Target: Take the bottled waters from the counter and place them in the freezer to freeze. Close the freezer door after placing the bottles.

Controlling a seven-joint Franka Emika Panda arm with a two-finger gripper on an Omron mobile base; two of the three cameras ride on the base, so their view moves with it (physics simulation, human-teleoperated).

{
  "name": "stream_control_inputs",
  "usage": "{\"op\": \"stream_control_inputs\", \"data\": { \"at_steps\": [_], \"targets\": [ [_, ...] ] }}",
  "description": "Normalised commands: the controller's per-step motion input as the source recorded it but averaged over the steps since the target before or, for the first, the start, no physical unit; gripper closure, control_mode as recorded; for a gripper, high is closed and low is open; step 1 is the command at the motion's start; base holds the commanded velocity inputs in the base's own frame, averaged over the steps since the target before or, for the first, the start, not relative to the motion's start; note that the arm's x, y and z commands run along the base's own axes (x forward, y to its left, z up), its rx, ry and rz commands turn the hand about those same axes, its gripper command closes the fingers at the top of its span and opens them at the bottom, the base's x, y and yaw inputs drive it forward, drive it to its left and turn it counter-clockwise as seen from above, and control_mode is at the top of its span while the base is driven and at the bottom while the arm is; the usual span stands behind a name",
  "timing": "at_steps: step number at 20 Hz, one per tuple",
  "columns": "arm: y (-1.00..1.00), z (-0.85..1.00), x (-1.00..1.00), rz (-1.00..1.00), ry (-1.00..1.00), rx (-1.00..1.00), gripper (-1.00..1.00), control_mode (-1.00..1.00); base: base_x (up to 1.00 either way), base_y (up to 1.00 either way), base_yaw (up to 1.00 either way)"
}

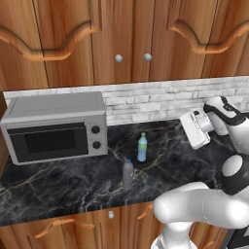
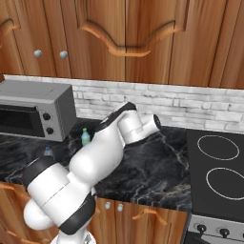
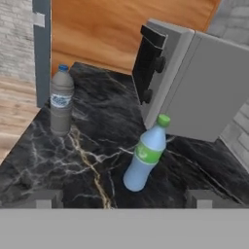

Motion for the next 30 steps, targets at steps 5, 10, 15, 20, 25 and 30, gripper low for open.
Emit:
{"op": "stream_control_inputs", "data": {
  "at_steps": [5, 10, 15, 20, 25, 30],
  "targets": [
    [0.21, -0.02, 0.19, 0.0, 0.0, 0.0, -1.0, -1.0, 0.0, 0.0, 0.0],
    [0.23, -0.04, 0.37, 0.0, -0.01, 0.0, -1.0, -1.0, 0.0, 0.0, 0.0],
    [0.29, -0.1, 0.08, 0.0, -0.08, 0.0, -1.0, -1.0, 0.0, 0.0, 0.0],
    [0.34, -0.14, 0.0, 0.0, -0.1, 0.0, -1.0, -1.0, 0.0, 0.0, 0.0],
    [0.29, -0.21, -0.01, 0.0, -0.08, 0.0, -1.0, -1.0, 0.0, 0.0, 0.0],
    [0.02, -0.25, -0.14, 0.0, 0.0, 0.02, -1.0, -1.0, 0.0, 0.0, 0.0]
  ]
}}
